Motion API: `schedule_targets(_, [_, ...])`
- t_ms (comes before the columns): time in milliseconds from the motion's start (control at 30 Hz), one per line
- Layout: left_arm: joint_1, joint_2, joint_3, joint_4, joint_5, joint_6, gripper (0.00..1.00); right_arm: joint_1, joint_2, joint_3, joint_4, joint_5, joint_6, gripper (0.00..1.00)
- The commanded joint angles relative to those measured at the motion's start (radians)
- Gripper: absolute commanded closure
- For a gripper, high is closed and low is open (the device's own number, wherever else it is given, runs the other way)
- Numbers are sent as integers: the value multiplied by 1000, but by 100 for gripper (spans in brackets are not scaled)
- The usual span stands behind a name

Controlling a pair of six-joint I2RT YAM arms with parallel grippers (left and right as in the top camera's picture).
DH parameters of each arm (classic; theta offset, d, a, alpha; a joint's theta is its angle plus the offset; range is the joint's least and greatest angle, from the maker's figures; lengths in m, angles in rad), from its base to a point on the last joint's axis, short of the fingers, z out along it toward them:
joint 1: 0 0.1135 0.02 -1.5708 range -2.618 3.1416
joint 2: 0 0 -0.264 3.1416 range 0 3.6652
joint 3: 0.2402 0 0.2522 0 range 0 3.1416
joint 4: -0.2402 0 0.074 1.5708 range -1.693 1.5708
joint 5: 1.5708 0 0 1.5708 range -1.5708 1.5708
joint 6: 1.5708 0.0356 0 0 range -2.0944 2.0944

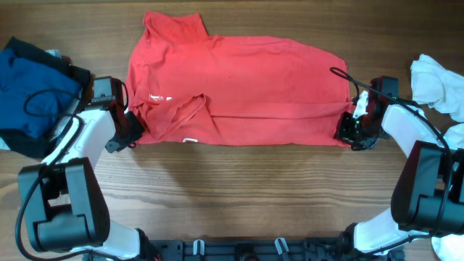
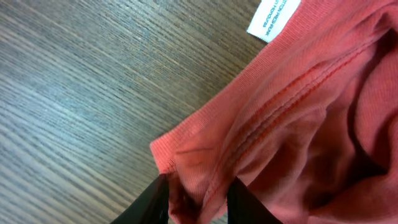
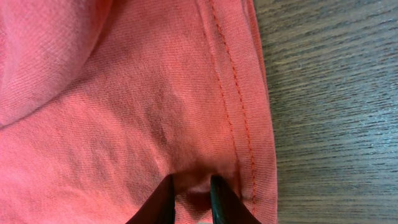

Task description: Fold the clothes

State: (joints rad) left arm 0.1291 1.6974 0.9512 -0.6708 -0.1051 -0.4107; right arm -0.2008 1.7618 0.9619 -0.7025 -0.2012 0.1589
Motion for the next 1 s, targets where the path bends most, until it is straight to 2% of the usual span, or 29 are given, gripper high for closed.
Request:
schedule_targets(0, [0, -12, -51, 51, 11, -12, 76, 7, 17, -21, -17, -3, -2, 80])
schedule_targets(33, [0, -12, -60, 63, 7, -10, 81, 7, 17, -21, -17, -3, -3, 80])
schedule_targets(67, [0, -12, -66, 76, 5, 16, 96, 7, 17, -21, -18, -3, -3, 80])
schedule_targets(167, [0, -12, -66, 73, -154, 60, 96, 7, 17, -21, -23, -2, -3, 80])
schedule_targets(233, [0, -12, -66, 60, -212, 53, 96, 7, 17, -21, -33, 70, 6, 80])
schedule_targets(333, [0, -12, -66, -1, -314, -39, 96, 7, 17, -21, -50, 179, 53, 80])
schedule_targets(467, [0, -12, -66, -166, -316, -161, 96, -19, 17, -21, -72, 235, 89, 80])
schedule_targets(600, [0, -12, -66, -246, -321, -183, 96, -95, 17, -21, -150, 278, 189, 84])
schedule_targets(700, [0, -13, -66, -352, -362, -284, 96, -147, 16, -21, -171, 280, 185, 87])
schedule_targets(767, [0, -13, -66, -378, -388, -335, 96, -158, 14, -21, -182, 280, 188, 88])
schedule_targets(967, [0, -56, -66, -393, -382, -339, 96, -158, -101, -21, -242, 253, 182, 86])
